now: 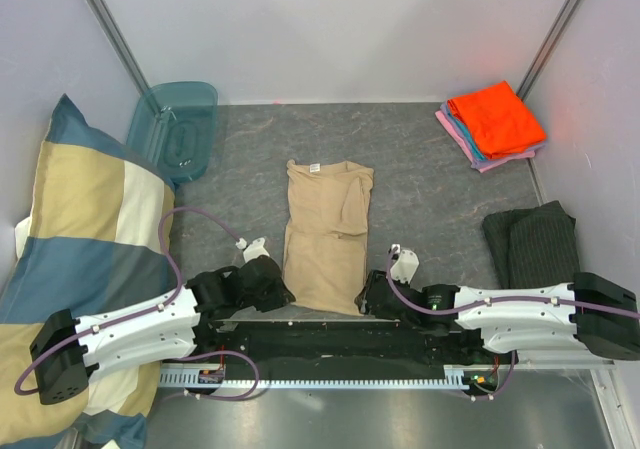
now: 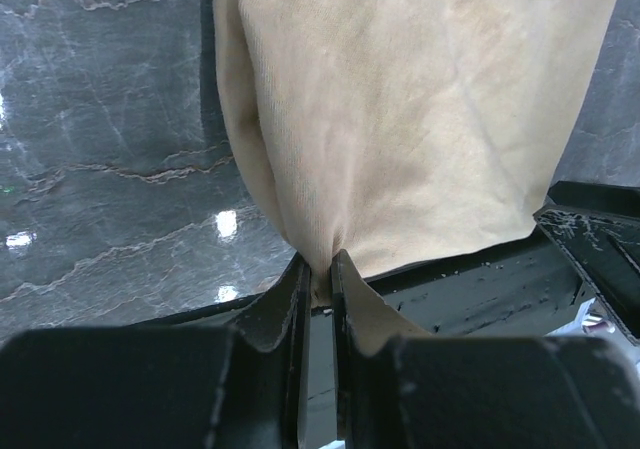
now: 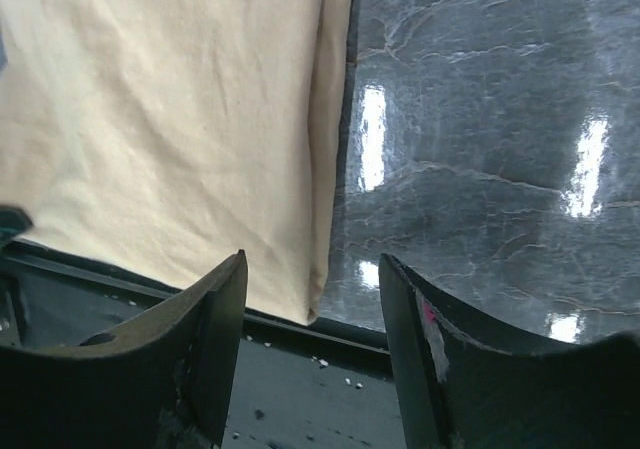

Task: Fold and stack the t-shirts
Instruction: Grab one side of the 2/3 rectangular tshirt with both arms, then fold the long partially folded tshirt into a neat square

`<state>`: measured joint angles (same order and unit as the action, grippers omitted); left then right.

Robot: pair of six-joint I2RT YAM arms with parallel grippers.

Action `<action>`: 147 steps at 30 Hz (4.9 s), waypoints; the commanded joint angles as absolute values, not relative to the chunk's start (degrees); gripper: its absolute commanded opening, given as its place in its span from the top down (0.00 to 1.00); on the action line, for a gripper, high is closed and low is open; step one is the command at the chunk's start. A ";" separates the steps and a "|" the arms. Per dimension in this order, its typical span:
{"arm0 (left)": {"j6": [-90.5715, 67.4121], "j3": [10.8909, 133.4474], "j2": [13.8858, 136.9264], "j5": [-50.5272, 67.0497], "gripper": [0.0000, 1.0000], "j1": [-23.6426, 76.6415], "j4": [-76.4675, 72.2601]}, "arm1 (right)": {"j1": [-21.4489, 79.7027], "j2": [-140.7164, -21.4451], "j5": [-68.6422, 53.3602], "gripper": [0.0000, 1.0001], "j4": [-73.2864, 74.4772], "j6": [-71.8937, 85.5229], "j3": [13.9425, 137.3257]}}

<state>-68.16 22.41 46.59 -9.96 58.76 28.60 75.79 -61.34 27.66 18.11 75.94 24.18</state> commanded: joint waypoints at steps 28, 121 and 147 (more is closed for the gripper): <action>-66.27 25.14 48.16 -9.40 0.98 59.06 27.69 | 82.88 -68.11 34.10 0.54 14.15 85.87 26.63; -40.08 73.30 107.41 8.96 0.65 15.48 3.51 | 17.43 -112.24 1.51 0.55 0.44 36.04 79.36; -43.68 46.32 86.49 10.81 0.00 18.36 -3.43 | 20.56 -89.91 -8.79 0.30 4.66 32.08 55.90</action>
<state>-42.19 47.77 90.11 9.54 16.91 0.93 19.00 -93.91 -7.77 4.67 32.75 58.33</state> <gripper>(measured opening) 0.995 0.704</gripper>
